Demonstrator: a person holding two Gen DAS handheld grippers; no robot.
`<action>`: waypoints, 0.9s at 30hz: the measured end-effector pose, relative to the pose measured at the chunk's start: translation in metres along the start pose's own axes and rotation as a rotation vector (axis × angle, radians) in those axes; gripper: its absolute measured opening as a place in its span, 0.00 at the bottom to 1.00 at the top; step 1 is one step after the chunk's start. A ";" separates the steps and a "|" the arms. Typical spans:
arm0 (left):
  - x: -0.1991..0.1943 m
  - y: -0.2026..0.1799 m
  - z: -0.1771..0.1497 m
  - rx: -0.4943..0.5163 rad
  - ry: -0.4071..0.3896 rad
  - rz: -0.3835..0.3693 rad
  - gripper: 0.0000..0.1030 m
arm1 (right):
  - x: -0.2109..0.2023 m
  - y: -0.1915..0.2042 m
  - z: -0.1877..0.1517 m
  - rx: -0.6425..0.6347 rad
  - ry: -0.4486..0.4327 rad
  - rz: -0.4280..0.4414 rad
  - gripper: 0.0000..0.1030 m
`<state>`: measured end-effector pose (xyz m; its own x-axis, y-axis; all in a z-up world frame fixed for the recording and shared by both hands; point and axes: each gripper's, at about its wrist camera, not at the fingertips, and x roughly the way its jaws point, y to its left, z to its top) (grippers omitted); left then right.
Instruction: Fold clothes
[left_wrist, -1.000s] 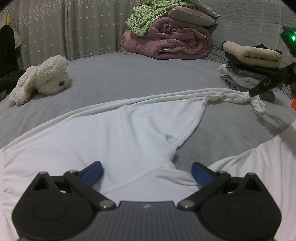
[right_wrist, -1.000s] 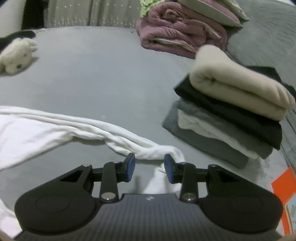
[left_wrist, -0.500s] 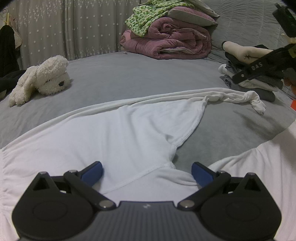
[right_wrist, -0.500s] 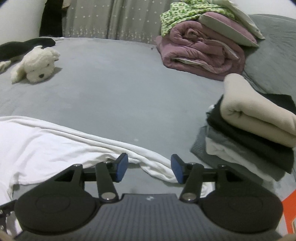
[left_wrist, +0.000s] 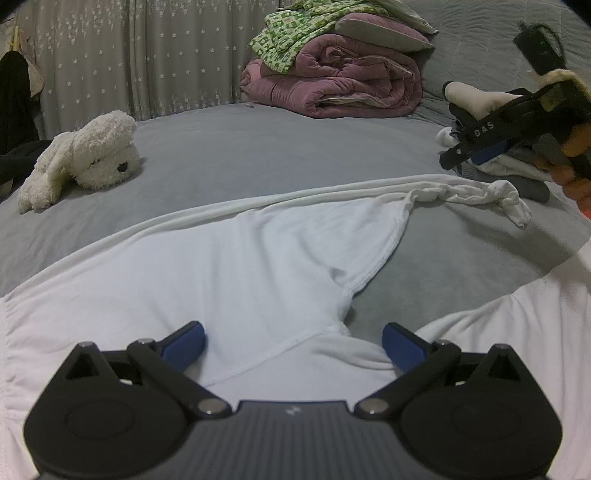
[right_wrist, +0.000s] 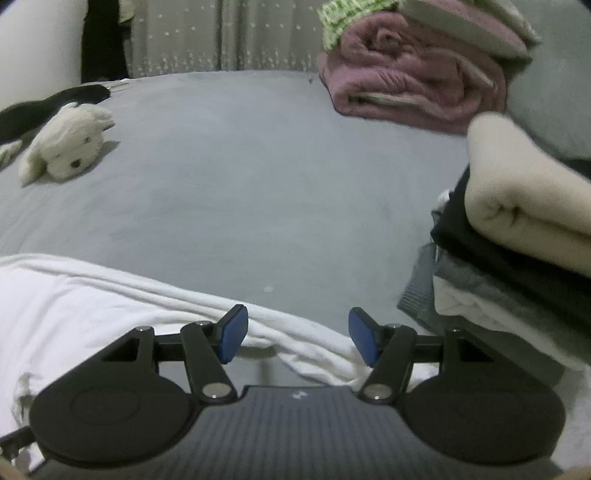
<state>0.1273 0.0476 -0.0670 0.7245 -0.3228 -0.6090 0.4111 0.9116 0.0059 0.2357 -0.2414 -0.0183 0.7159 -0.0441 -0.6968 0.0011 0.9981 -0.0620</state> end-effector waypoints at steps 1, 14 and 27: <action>0.000 0.000 0.000 0.000 0.000 0.000 1.00 | 0.004 -0.005 0.001 0.006 0.007 0.002 0.62; -0.001 0.001 0.004 0.000 0.010 -0.007 1.00 | 0.036 -0.018 0.003 -0.001 0.104 0.161 0.06; -0.003 0.004 0.028 -0.047 0.039 -0.027 0.86 | 0.046 -0.020 0.032 -0.027 0.009 0.126 0.04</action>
<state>0.1423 0.0455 -0.0426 0.6909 -0.3380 -0.6391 0.4033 0.9139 -0.0474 0.2906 -0.2620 -0.0261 0.7030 0.0809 -0.7065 -0.1070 0.9942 0.0074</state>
